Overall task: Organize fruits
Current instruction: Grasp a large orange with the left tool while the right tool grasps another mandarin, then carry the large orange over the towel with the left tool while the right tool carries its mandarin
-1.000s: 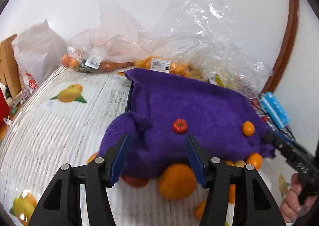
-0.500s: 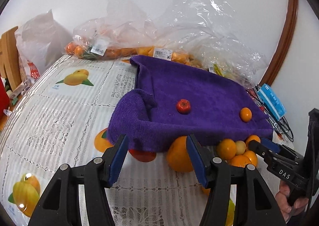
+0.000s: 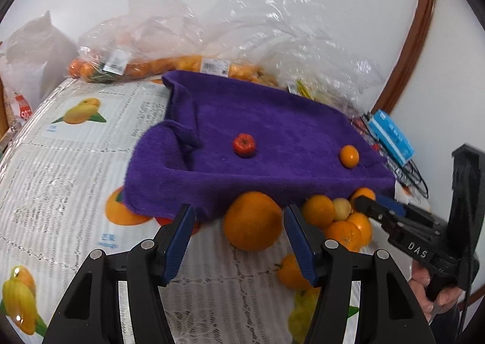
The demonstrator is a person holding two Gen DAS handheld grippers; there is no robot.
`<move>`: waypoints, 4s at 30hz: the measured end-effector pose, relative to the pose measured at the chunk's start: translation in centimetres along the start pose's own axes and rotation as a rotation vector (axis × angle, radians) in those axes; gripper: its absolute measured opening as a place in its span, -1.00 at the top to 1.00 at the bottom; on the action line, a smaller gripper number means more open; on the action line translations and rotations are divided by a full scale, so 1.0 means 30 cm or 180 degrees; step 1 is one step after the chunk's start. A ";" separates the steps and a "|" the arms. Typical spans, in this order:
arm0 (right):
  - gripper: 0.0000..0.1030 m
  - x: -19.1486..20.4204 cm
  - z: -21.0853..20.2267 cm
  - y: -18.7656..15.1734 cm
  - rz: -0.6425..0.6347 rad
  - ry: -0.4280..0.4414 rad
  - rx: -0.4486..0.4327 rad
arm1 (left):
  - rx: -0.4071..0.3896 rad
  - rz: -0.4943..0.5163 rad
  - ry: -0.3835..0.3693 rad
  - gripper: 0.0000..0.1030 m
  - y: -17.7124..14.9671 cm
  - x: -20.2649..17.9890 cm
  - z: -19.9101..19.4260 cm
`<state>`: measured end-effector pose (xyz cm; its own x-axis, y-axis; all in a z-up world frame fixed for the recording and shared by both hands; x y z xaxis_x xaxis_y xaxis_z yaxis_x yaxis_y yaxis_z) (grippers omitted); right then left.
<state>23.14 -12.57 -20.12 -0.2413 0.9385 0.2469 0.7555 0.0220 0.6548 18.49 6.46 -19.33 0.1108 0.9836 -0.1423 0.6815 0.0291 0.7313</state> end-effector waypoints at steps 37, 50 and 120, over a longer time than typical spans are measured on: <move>0.21 -0.122 -0.031 -0.025 0.0225 -0.0083 0.0074 | 0.0051 -0.0086 -0.0138 0.22 -0.002 -0.027 0.036; 0.21 -0.059 -0.134 0.014 0.0124 0.0309 -0.0351 | -0.0196 0.0184 -0.0196 0.22 0.030 -0.092 -0.019; 0.21 -0.198 0.047 0.234 0.0317 -0.0027 -0.0185 | -0.0352 -0.0009 -0.0090 0.22 0.245 -0.155 0.165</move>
<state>30.74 -17.50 -17.98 -0.1616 0.9379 0.3069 0.7387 -0.0913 0.6679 26.57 1.21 -16.59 0.1303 0.9782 -0.1620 0.5980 0.0528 0.7997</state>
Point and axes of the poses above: each gripper's, at about its wrist camera, not at the fingertips, and z roughly the way its jaws point, x to its left, y to its top, the point moved 7 cm from there along z, roughly the way its jaws point, and after that the axes turned 10 degrees about z, right-handed, at the moved point
